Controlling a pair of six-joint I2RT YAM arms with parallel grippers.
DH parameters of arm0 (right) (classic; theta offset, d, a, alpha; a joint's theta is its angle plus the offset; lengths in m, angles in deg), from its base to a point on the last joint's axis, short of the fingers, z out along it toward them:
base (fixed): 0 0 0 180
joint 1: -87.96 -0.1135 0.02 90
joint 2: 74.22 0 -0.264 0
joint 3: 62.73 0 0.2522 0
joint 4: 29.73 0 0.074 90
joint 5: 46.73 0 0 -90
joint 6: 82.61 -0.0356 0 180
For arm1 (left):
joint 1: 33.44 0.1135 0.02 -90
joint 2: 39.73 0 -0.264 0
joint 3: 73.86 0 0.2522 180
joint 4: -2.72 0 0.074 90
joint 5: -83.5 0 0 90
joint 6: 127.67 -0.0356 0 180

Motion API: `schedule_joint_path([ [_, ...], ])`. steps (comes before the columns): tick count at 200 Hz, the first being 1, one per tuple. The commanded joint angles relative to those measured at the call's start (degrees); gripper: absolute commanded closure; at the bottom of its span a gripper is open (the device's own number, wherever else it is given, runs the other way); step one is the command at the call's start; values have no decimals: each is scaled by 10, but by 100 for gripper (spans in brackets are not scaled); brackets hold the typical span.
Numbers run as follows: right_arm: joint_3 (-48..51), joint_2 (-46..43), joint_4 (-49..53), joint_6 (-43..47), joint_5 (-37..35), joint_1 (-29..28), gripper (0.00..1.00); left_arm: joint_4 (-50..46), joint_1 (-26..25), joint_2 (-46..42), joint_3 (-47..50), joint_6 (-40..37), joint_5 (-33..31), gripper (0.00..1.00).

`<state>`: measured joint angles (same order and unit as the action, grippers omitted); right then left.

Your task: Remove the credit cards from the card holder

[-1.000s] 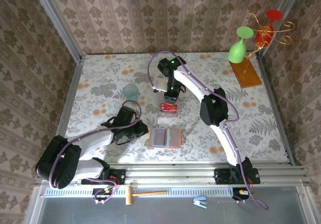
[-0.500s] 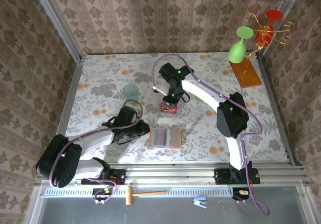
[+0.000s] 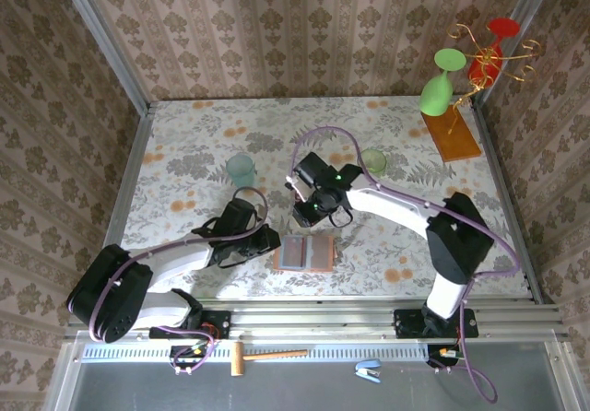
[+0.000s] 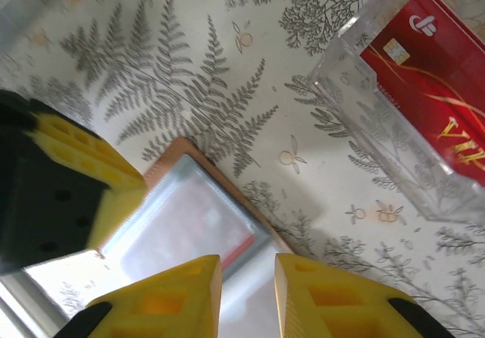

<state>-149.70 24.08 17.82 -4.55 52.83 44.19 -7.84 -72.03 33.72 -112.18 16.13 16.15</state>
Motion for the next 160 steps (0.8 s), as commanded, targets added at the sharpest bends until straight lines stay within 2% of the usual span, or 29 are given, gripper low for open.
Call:
schedule_joint_path([
  [1,62,-52,-104,-130,26,-3,75,15,-16,8,10,15,-7,86],
  [71,161,-96,-150,-259,41,-9,79,28,-46,-3,23,37,-26,86],
  [120,186,-66,-185,-339,111,-12,80,3,-46,-30,21,33,-45,86],
  [160,198,-55,-213,-369,120,-20,78,-13,-41,-32,24,22,-52,86],
])
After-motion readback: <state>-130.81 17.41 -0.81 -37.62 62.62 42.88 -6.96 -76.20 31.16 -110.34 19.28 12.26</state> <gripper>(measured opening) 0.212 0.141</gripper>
